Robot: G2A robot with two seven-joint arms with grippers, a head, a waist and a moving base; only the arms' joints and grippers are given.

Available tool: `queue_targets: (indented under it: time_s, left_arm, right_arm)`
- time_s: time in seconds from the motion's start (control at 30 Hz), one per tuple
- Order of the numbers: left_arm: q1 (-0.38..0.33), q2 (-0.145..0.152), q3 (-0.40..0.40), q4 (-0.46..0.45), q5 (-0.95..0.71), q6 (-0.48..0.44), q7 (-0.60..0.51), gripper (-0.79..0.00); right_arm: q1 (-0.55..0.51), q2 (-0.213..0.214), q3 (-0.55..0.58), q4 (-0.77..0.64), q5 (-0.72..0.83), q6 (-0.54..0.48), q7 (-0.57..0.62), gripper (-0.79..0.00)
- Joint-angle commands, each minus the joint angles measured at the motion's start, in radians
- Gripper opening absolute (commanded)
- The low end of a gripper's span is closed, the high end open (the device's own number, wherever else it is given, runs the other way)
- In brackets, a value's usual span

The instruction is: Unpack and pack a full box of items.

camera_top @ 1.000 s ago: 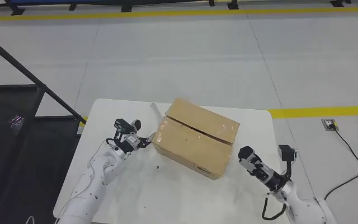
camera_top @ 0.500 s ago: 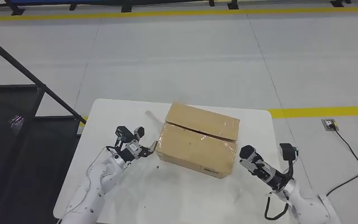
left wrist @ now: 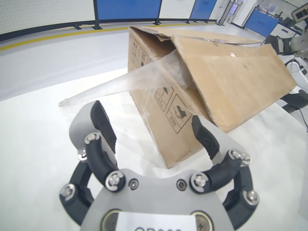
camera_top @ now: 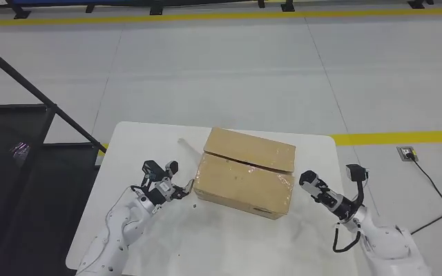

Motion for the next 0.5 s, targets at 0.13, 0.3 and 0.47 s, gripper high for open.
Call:
queue_targets:
  time_s: [0.13, 0.3, 0.47]
  left_arm:
    - [-0.014, -0.013, 0.01, 0.029, -0.036, 0.129, -0.008, 0.0]
    - [-0.036, -0.026, 0.06, 0.051, 0.011, 0.186, -0.001, 0.0]
    - [-0.048, -0.036, 0.092, 0.077, -0.011, 0.147, 0.016, 0.0]
  right_arm:
    - [-0.001, 0.0, 0.0, -0.001, -0.001, 0.001, -0.001, 0.0]
    - [-0.007, 0.0, -0.004, -0.001, -0.006, 0.022, -0.045, 0.0]
    - [0.031, 0.005, -0.013, 0.083, 0.069, -0.001, 0.008, 0.0]
